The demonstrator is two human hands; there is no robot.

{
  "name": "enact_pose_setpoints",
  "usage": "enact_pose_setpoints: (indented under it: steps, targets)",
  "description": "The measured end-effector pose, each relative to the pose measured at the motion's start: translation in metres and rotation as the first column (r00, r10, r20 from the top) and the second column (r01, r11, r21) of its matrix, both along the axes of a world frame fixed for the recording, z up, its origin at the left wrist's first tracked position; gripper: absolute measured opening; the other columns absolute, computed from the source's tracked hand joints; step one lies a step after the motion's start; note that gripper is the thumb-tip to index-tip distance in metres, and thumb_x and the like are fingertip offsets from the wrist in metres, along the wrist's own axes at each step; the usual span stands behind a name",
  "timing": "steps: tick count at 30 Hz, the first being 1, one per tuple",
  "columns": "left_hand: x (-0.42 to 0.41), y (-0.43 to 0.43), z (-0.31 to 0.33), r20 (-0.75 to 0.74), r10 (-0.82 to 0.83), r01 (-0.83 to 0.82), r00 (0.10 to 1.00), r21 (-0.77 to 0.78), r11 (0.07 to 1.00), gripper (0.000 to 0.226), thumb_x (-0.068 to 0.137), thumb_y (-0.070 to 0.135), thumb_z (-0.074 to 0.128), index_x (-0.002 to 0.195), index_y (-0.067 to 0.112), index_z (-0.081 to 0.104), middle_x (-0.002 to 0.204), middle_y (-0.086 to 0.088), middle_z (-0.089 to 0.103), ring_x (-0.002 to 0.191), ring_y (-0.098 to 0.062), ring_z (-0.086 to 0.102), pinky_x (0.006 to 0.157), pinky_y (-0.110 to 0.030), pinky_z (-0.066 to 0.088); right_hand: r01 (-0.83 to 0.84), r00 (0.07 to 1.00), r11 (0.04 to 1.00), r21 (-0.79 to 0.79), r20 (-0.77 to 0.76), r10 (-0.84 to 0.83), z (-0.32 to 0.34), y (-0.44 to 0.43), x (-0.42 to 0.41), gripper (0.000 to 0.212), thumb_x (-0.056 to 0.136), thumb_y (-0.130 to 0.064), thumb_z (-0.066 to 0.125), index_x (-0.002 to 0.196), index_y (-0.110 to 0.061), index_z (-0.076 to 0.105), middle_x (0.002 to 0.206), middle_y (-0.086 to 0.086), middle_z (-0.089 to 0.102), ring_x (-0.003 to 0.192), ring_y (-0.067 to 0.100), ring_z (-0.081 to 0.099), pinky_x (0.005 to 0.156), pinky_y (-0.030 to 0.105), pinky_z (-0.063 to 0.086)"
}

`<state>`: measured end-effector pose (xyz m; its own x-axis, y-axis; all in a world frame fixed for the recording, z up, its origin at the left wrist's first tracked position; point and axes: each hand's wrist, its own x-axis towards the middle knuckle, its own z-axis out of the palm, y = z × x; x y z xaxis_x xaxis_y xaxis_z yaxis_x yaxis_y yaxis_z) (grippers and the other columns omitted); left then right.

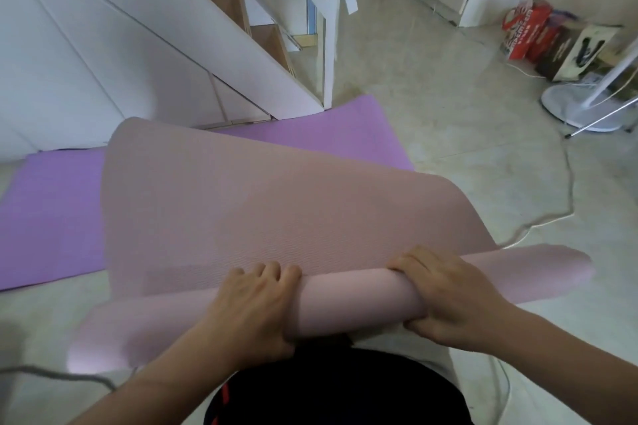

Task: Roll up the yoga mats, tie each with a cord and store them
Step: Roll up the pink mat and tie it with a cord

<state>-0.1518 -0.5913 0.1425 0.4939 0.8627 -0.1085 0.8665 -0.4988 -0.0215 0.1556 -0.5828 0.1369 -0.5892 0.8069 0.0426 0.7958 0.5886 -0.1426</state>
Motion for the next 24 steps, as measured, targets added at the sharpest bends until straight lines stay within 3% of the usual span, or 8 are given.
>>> enact_pose_setpoints:
  steps: [4, 6, 9, 12, 15, 19, 22, 24]
  targets:
    - [-0.005, 0.006, -0.009, 0.048, -0.014, 0.014, 0.999, 0.009, 1.000, 0.077, 0.048, 0.076, 0.059, 0.105, 0.024, 0.062, 0.088, 0.002, 0.062, 0.074, -0.025, 0.063, 0.064, -0.038, 0.051, 0.008, 1.000, 0.997, 0.074, 0.004, -0.008, -0.012, 0.003, -0.002, 0.067, 0.070, -0.068, 0.065, 0.115, -0.019, 0.061, 0.106, 0.000, 0.061, 0.091, 0.025, 0.059, 0.084, 0.040, 0.049]
    - [-0.006, 0.009, -0.007, 0.080, -0.046, 0.041, 0.996, 0.059, 0.997, 0.081, 0.066, 0.088, 0.047, 0.115, 0.026, 0.063, 0.100, 0.001, 0.061, 0.087, -0.024, 0.059, 0.076, -0.042, 0.049, 0.052, 0.997, 0.992, 0.113, 0.046, -0.057, -0.013, 0.007, -0.007, 0.069, 0.081, -0.079, 0.047, 0.114, -0.020, 0.064, 0.104, 0.001, 0.062, 0.093, 0.028, 0.056, 0.095, 0.047, 0.045]
    - [-0.007, 0.023, -0.003, 0.116, 0.000, -0.018, 0.993, 0.157, 0.987, 0.072, 0.088, 0.080, 0.025, 0.117, 0.025, 0.063, 0.115, -0.005, 0.059, 0.101, -0.029, 0.055, 0.089, -0.045, 0.043, 0.212, 0.970, 0.976, 0.051, 0.109, -0.216, -0.007, 0.020, -0.024, 0.076, 0.089, -0.078, 0.018, 0.126, -0.026, 0.060, 0.121, 0.008, 0.059, 0.117, 0.035, 0.050, 0.107, 0.052, 0.030]
    - [-0.002, 0.039, 0.007, 0.119, 0.150, -0.176, 0.981, 0.256, 0.951, 0.061, 0.089, 0.065, 0.036, 0.108, 0.017, 0.068, 0.117, -0.013, 0.063, 0.099, -0.034, 0.059, 0.088, -0.046, 0.043, 0.373, 0.921, 0.924, -0.086, 0.156, -0.358, 0.003, 0.051, -0.035, 0.093, 0.077, -0.080, -0.001, 0.154, -0.034, 0.022, 0.161, 0.008, 0.018, 0.150, 0.031, 0.008, 0.119, 0.051, 0.001]
    - [0.012, 0.032, 0.007, 0.136, 0.256, -0.280, 0.957, 0.204, 0.938, 0.057, 0.087, 0.055, 0.040, 0.118, 0.015, 0.066, 0.123, -0.017, 0.064, 0.106, -0.038, 0.061, 0.093, -0.054, 0.044, 0.417, 0.896, 0.900, -0.126, 0.221, -0.384, 0.008, 0.088, -0.039, 0.094, 0.075, -0.082, -0.003, 0.156, -0.035, 0.000, 0.165, 0.002, -0.007, 0.150, 0.026, -0.015, 0.120, 0.052, -0.009]
    - [0.020, 0.035, 0.000, 0.087, 0.333, -0.339, 0.939, 0.066, 0.939, 0.079, 0.090, 0.071, 0.017, 0.145, 0.023, 0.048, 0.152, -0.017, 0.042, 0.140, -0.038, 0.040, 0.110, -0.062, 0.027, 0.425, 0.885, 0.899, -0.102, 0.255, -0.390, 0.011, 0.123, -0.045, 0.080, 0.090, -0.075, 0.015, 0.155, -0.028, 0.017, 0.164, 0.007, 0.008, 0.151, 0.027, 0.001, 0.121, 0.051, 0.002]
    - [0.021, 0.070, 0.010, 0.084, 0.383, -0.384, 0.920, 0.006, 0.923, 0.089, 0.081, 0.075, -0.003, 0.155, 0.032, 0.022, 0.167, -0.009, 0.005, 0.153, -0.029, 0.001, 0.120, -0.057, 0.002, 0.440, 0.892, 0.894, 0.083, 0.072, -0.445, 0.025, 0.131, -0.051, 0.085, 0.086, -0.069, 0.006, 0.143, -0.019, 0.046, 0.151, 0.012, 0.041, 0.139, 0.030, 0.037, 0.113, 0.047, 0.026]
    - [0.017, 0.094, 0.017, 0.098, 0.411, -0.408, 0.906, -0.049, 0.912, 0.088, 0.081, 0.076, -0.001, 0.157, 0.034, 0.011, 0.167, -0.006, -0.008, 0.153, -0.026, -0.011, 0.121, -0.056, -0.004, 0.384, 0.923, 0.911, 0.152, -0.049, -0.381, 0.029, 0.118, -0.052, 0.077, 0.090, -0.064, 0.016, 0.134, -0.016, 0.057, 0.141, 0.012, 0.054, 0.128, 0.032, 0.050, 0.106, 0.046, 0.037]
